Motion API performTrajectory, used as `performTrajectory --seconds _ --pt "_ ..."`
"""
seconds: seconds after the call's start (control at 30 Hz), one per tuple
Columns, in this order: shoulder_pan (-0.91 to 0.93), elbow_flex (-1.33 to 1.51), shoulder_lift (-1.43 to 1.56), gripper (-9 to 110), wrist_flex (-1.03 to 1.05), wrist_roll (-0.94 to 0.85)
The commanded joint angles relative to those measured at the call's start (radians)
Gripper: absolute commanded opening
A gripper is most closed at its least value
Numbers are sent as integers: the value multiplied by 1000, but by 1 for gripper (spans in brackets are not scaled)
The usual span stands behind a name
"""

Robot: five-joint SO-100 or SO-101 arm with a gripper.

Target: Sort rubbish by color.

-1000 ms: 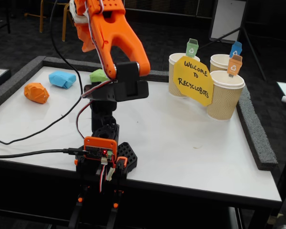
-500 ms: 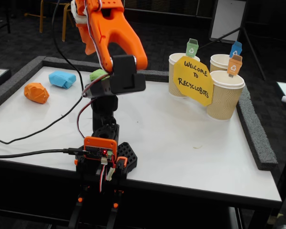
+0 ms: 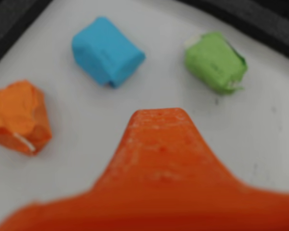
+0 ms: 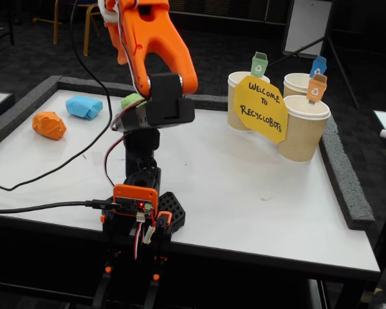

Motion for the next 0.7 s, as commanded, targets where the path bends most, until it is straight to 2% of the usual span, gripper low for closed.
performTrajectory --seconds 0.0,0.3,0.67 --pt "-8 -117 103 8 28 3" --pt "-23 -130 166 8 123 3" --pt "-63 -155 167 8 110 3"
